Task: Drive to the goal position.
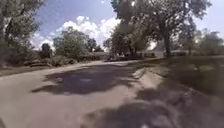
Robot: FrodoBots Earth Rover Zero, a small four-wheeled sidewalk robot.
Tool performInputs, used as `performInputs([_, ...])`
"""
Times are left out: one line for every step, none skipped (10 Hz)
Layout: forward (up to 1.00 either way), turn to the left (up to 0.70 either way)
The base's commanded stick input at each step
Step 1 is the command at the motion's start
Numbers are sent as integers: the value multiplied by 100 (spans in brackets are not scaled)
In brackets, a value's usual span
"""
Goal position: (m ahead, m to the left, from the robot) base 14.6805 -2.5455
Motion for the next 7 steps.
performInputs([70, 0])
performInputs([70, 0])
performInputs([70, 0])
performInputs([70, 0])
performInputs([70, 0])
performInputs([70, 0])
performInputs([70, 0])
